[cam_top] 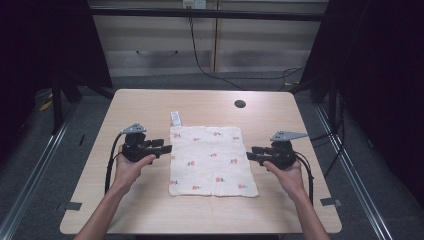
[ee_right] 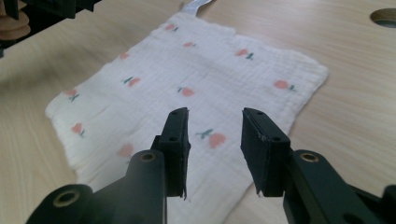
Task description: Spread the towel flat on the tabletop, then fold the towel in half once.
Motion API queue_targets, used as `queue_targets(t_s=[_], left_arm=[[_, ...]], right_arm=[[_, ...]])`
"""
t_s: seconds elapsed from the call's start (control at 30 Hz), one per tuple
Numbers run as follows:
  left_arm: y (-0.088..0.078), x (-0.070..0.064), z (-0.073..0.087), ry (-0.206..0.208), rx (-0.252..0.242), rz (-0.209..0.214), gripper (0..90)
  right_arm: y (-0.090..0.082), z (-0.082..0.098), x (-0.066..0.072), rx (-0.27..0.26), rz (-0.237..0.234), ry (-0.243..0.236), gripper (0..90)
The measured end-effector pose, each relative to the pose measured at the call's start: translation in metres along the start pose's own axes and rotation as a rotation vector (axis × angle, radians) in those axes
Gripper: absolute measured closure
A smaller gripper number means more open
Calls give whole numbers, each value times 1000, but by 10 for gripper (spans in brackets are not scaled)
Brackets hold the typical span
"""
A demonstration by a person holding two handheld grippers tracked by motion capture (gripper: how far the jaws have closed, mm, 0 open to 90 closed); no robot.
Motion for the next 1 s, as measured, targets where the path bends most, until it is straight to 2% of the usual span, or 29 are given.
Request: queue_targets(t_s=[0.07,0.13,0.2,0.27,0.33,0.47,0.57,0.67,0.77,0.83,0.93,0.97,1.0], left_arm=[[-2,-8,5,31,14,4,469],[-5,-14,12,28,12,22,469],[-5,-20,19,39,35,14,491],[-2,-25,28,61,64,25,504],[1,-26,35,73,83,32,518],[8,-21,40,67,94,19,520],[13,-14,45,60,114,9,522],[20,-16,50,87,147,17,547],[27,-21,56,118,172,46,613],[34,-24,60,143,204,39,619],[36,-28,61,169,209,34,633],[36,-28,61,174,209,28,634],[36,-29,61,174,209,26,639]], right_arm=[[-1,5,10,16,-9,-27,628],[-1,9,19,38,-19,-44,653],[0,14,26,62,-33,-51,666],[1,20,33,76,-58,-60,666],[2,26,38,98,-61,-69,666],[8,33,33,101,-42,-68,675],[18,37,26,130,-30,-43,688],[25,38,22,137,-19,-38,689],[30,39,20,142,-5,-40,693],[33,41,20,153,7,-51,697],[36,46,20,179,60,-89,650],[37,48,20,191,70,-82,645],[37,50,19,179,67,-79,645]])
Point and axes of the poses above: each handheld gripper's, and its own axes: y roughly forward along the jaws, z roughly out of its underside, x roughly to its left, the point moved 2 cm from there along y, roughly forward along the jaws, and after that the axes turned 3 degrees about z, right-handed, at the moved point
